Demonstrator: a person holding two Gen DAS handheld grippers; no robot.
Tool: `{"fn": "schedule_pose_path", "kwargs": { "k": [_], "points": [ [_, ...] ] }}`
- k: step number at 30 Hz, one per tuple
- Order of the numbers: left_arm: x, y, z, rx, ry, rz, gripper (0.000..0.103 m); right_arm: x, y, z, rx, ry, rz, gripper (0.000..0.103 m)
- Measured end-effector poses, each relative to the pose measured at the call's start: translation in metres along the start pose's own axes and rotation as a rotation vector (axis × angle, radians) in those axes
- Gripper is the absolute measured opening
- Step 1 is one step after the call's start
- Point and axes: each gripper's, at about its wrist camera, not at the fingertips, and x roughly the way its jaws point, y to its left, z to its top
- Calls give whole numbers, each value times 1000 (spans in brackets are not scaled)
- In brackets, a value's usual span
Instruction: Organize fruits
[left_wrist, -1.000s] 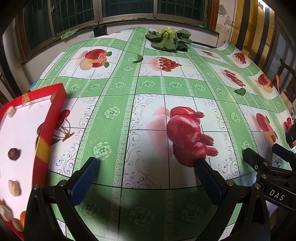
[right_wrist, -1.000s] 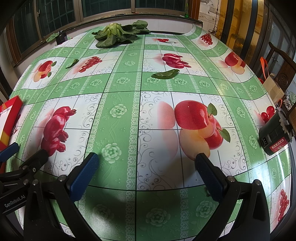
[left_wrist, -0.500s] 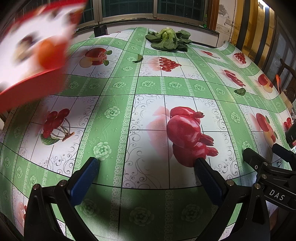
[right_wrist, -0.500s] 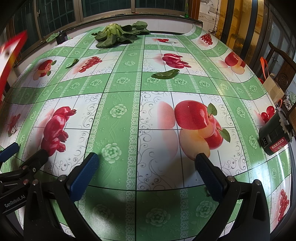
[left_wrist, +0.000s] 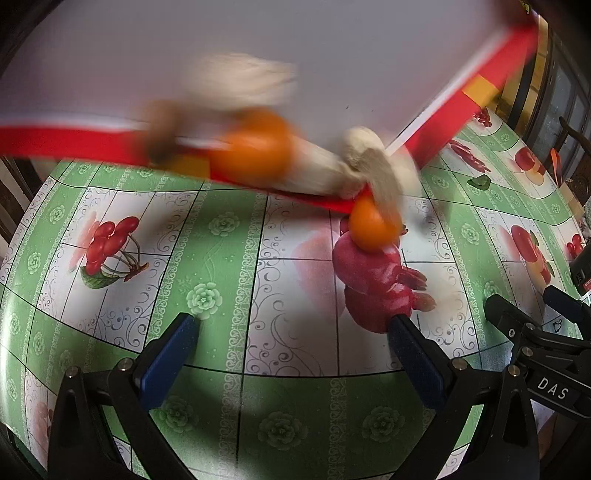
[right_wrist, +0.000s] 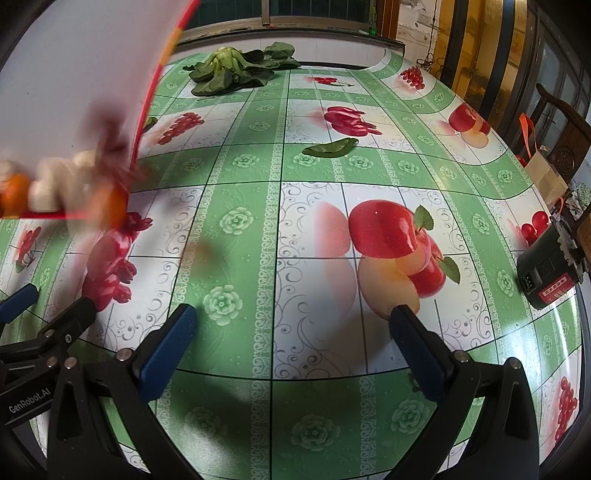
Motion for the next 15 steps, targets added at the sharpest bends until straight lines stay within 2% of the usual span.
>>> {"fn": "schedule_pose_path", "kwargs": {
  "k": [7,10,13,15],
  "points": [
    [0,0,1,1,0,1,103,1,-1,0,0,1,2,103],
    [0,1,1,1,0,0,103,0,-1,0,-24,14,31,103],
    [0,0,1,1,0,0,103,-5,-9,1,-21,28,139,103],
    [0,0,1,1,0,0,103,-14,-23,0,33,10,285,103]
  ]
}}
